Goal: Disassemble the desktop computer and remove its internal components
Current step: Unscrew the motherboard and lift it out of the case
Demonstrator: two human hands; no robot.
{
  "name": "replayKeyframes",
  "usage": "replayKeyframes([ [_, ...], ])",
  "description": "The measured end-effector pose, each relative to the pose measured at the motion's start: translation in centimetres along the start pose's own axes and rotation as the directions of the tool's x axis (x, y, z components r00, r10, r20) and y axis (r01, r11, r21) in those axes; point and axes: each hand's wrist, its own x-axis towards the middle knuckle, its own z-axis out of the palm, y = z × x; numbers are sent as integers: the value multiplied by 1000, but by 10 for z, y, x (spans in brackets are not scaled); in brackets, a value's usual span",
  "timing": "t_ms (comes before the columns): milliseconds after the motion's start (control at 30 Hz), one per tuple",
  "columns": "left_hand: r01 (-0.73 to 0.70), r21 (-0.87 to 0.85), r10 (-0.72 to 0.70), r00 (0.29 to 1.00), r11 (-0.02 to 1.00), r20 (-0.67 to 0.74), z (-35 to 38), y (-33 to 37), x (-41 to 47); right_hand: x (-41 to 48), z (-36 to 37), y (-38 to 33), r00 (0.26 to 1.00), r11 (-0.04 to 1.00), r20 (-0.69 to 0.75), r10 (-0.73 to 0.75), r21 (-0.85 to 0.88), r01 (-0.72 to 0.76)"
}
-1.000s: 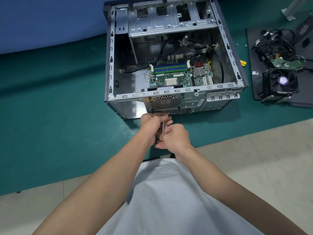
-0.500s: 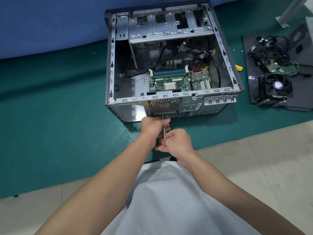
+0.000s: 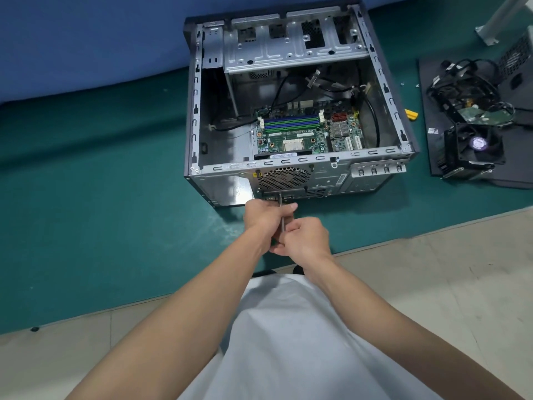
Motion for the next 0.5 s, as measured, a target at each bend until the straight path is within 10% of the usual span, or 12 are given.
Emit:
replayKeyframes([
  [233,141,-139,-125,985,980,117,0,10,2,1,-11,-2,951,941,311,-1,322,-104],
  [500,-2,-24,2,1000,1000,-21,0,3,-1,3,-11,4,997,998,70,26,60,-30],
])
